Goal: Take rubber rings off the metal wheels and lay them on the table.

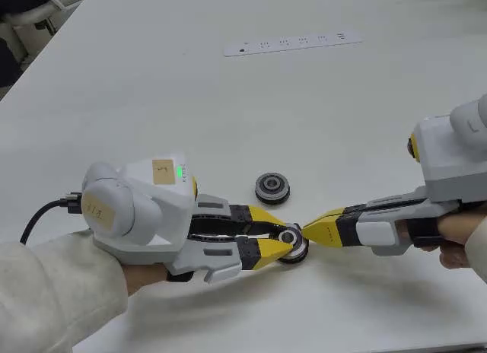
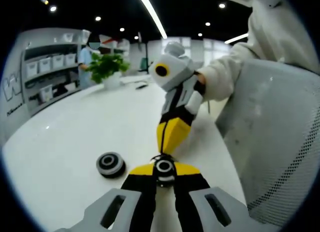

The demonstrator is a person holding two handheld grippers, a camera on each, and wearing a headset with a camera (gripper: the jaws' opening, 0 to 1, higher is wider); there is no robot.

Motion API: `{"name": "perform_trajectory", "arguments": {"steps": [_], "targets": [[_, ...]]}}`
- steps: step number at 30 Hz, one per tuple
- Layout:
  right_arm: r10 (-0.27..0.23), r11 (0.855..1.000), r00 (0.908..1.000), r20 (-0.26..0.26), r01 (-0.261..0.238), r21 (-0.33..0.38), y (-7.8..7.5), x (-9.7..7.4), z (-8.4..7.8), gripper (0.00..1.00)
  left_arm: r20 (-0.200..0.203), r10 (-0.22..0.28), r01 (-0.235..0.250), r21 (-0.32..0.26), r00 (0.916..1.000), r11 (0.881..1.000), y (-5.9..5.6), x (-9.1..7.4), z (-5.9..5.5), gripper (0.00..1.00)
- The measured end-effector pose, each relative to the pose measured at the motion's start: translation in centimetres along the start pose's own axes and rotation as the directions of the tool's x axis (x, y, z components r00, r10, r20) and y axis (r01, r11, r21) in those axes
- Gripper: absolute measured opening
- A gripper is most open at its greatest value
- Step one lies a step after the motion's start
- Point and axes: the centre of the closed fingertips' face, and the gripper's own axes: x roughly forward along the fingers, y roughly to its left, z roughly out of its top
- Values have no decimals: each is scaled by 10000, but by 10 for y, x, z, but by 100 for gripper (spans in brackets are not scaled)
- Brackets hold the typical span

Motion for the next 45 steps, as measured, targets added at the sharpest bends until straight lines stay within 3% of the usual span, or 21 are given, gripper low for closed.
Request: {"name": "perform_trajectory", "arguments": {"steps": [11,12,15,28,45], "targets": [[275,9996,9996,45,-275,-83,6,2,2,0,6,10,-10,0,10000,10000,-1,0,1,14],[458,9989,9983,359,-454,-125,10,3,8,0,8,12,-12,1,10000,10000,-1,0,1,14],[-52,9990,9999,138,58,-443,2,2,9,0,4,14,-14,-4,10000,10000,-1,0,1,14],[4,9997,9999,119,-1,-259,2,3,6,0,-38,-36,36,-97,10000,9999,-1,0,1,14],[-100,9996,9999,10,100,-256,1,2,4,0,-518,-135,138,50,9986,9999,-2,-1,1,14]]}}
